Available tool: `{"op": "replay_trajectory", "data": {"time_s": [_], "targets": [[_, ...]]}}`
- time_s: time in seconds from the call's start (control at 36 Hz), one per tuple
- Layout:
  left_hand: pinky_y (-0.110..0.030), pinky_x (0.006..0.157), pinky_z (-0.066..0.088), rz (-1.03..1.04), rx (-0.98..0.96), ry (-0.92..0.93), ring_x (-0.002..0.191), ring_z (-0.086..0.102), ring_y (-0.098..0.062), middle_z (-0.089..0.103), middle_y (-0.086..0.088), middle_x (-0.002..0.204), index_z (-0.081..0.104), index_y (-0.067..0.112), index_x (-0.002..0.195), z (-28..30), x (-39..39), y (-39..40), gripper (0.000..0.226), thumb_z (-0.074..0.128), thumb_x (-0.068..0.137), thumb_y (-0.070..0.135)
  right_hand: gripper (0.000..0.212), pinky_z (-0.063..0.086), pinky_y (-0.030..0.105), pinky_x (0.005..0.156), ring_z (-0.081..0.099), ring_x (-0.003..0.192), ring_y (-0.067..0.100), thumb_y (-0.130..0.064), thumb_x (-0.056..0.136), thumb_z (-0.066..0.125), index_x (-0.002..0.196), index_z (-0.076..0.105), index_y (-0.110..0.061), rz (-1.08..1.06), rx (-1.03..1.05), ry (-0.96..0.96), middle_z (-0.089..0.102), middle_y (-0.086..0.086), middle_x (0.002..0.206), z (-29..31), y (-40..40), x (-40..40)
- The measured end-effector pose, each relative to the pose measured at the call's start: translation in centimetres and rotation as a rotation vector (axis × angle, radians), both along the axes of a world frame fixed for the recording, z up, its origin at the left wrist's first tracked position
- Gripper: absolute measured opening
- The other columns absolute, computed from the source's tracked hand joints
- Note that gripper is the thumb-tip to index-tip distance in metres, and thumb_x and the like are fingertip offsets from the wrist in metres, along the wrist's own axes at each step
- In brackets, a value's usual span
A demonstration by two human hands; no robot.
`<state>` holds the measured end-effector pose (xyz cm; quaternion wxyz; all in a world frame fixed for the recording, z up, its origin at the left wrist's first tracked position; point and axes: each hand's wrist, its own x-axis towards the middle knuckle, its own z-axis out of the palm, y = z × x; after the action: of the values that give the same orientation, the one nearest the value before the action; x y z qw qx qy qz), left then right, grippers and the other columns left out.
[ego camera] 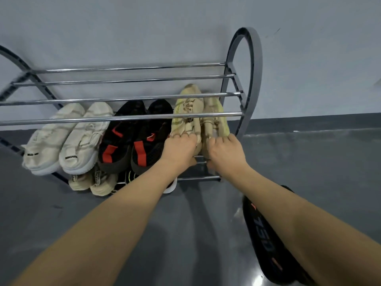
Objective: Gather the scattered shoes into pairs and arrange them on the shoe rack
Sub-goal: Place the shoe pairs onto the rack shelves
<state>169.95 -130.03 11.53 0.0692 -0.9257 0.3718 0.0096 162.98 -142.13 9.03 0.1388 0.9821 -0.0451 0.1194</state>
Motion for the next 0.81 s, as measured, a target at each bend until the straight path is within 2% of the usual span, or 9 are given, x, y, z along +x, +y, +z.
{"op": "replay_trajectory", "data": {"time_s": [0.08, 0.17, 0.19, 0.31, 0.36, 0.44, 0.47, 0.56, 0.81], "targets": [[-0.033, 0.074, 0.045, 0.016, 0.012, -0.042, 0.109, 0.057, -0.027, 0.057, -0.008, 0.119, 0.045, 0.009, 0.118, 0.3, -0.5, -0.6, 0.058, 0.074, 0.075, 0.035, 0.051, 0.042, 0.023, 0.054, 0.058, 0.045, 0.02, -0.038, 0.032, 0.085, 0.064, 0.059, -0.01, -0.023, 0.008, 0.037, 0.06, 0.004, 0.051, 0.5, 0.1, -0.3], [-0.032, 0.074, 0.045, 0.01, 0.057, -0.05, 0.107, 0.058, -0.027, 0.057, -0.009, 0.118, 0.045, 0.009, 0.118, 0.5, -0.6, -1.1, 0.055, 0.073, 0.077, 0.033, 0.04, 0.043, 0.032, 0.077, 0.065, 0.083, 0.026, -0.038, 0.072, 0.071, 0.096, 0.056, -0.009, -0.011, 0.012, 0.101, 0.068, 0.008, 0.09, 0.7, 0.0, -0.4], [-0.032, 0.075, 0.045, 0.002, 0.075, -0.05, 0.107, 0.058, -0.027, 0.057, -0.009, 0.118, 0.046, 0.01, 0.119, 0.7, -0.5, -1.3, 0.055, 0.073, 0.077, 0.033, 0.038, 0.043, 0.033, 0.079, 0.064, 0.086, 0.027, -0.038, 0.076, 0.069, 0.098, 0.055, -0.01, -0.012, 0.022, 0.089, 0.067, 0.007, 0.092, 0.9, 0.0, -0.5], [-0.03, 0.068, 0.036, -0.055, 0.151, -0.078, 0.104, 0.06, -0.023, 0.059, -0.006, 0.116, 0.049, 0.012, 0.119, 1.2, -0.3, -1.8, 0.051, 0.072, 0.078, 0.031, 0.041, 0.042, 0.027, 0.061, 0.062, 0.06, 0.022, -0.042, 0.056, 0.08, 0.076, 0.057, -0.014, -0.066, -0.036, 0.105, 0.064, 0.002, 0.066, 0.7, 0.5, 0.0], [-0.03, 0.067, 0.035, -0.068, 0.176, -0.089, 0.103, 0.06, -0.022, 0.059, -0.006, 0.114, 0.049, 0.013, 0.119, 1.0, -0.2, -1.7, 0.049, 0.072, 0.079, 0.03, 0.041, 0.041, 0.026, 0.059, 0.061, 0.058, 0.02, -0.041, 0.053, 0.081, 0.074, 0.057, -0.015, -0.071, -0.065, 0.11, 0.063, 0.001, 0.063, 0.4, 0.4, 0.2], [-0.029, 0.067, 0.034, -0.074, 0.19, -0.103, 0.104, 0.059, -0.023, 0.058, -0.007, 0.116, 0.047, 0.012, 0.12, 0.3, -0.2, -1.2, 0.049, 0.07, 0.08, 0.029, 0.048, 0.04, 0.024, 0.052, 0.056, 0.045, 0.021, -0.036, 0.033, 0.085, 0.063, 0.054, -0.013, -0.078, -0.034, 0.054, 0.058, 0.002, 0.05, 0.6, 0.2, 0.2], [-0.029, 0.067, 0.033, -0.076, 0.192, -0.105, 0.105, 0.059, -0.023, 0.057, -0.007, 0.117, 0.047, 0.011, 0.121, 0.1, -0.2, -1.1, 0.049, 0.07, 0.081, 0.028, 0.048, 0.042, 0.025, 0.054, 0.058, 0.047, 0.021, -0.035, 0.035, 0.084, 0.064, 0.054, -0.012, -0.063, -0.021, 0.049, 0.059, 0.003, 0.052, 0.6, 0.1, 0.1], [-0.029, 0.067, 0.034, -0.084, 0.183, -0.108, 0.105, 0.059, -0.023, 0.057, -0.007, 0.117, 0.047, 0.011, 0.122, 0.3, 0.0, -1.1, 0.051, 0.07, 0.081, 0.03, 0.04, 0.044, 0.031, 0.068, 0.064, 0.069, 0.025, -0.036, 0.06, 0.078, 0.083, 0.056, -0.01, -0.014, -0.013, 0.089, 0.067, 0.006, 0.072, 0.2, 0.0, 0.1], [-0.029, 0.066, 0.041, -0.129, 0.265, -0.146, 0.099, 0.062, -0.02, 0.062, -0.003, 0.109, 0.055, 0.013, 0.113, 0.3, -0.6, -2.4, 0.031, 0.066, 0.085, 0.017, 0.055, 0.042, 0.024, 0.051, 0.054, 0.041, 0.021, -0.04, 0.028, 0.087, 0.058, 0.054, -0.01, -0.042, 0.04, 0.015, 0.055, 0.004, 0.046, -0.1, 0.0, 0.2]]}}
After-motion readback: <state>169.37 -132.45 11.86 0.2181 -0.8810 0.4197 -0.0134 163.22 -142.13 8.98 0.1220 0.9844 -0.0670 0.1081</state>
